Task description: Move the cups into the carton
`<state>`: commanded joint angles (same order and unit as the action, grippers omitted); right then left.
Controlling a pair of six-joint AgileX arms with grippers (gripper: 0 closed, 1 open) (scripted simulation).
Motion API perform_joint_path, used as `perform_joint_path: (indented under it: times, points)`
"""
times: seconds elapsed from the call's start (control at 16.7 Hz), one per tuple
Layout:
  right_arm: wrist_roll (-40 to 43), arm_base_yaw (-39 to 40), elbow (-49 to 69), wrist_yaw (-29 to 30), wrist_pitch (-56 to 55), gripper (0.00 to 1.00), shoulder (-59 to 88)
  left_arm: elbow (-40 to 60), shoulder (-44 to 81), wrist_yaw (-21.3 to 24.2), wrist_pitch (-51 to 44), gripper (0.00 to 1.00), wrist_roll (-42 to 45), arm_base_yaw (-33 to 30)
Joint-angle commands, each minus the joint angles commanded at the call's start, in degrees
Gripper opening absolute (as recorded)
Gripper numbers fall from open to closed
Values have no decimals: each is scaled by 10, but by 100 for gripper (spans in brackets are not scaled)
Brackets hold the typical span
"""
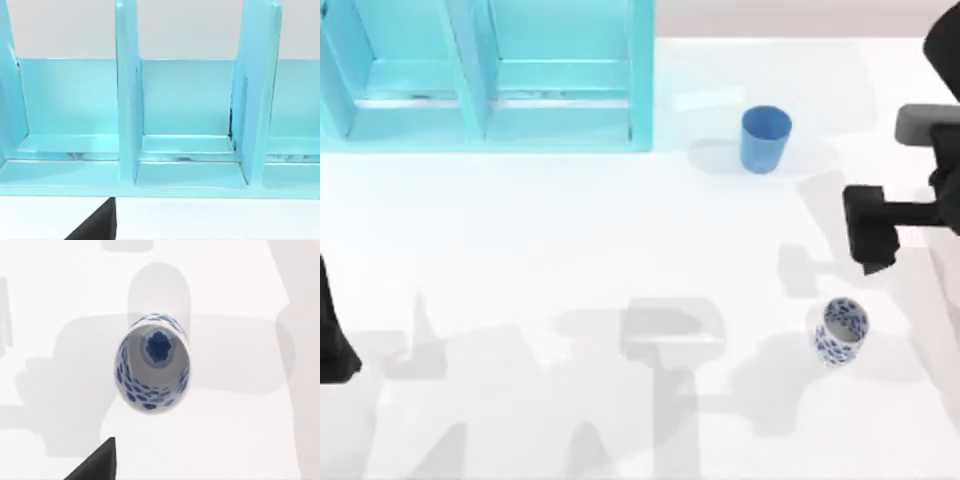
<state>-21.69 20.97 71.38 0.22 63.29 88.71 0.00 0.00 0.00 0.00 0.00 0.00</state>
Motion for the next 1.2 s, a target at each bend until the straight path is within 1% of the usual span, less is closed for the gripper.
perform_joint_path:
  times: [0.18,0.3,0.66,0.84,1.08,1.2]
  points:
    - [-21,20,71,-2,57,100,83,0,0,0,0,100,0,0]
    - [-28,28,95,-2,77,100,110,0,0,0,0,100,0,0]
    - [-28,26,97,-2,77,100,113,0,0,0,0,100,0,0]
    - [-28,28,63,-2,37,100,124,0,0,0,0,100,0,0]
    - [-30,29,-14,-2,-81,100,154,0,0,0,0,100,0,0]
    - [-31,30,-46,-2,-123,100,167,0,0,0,0,100,0,0]
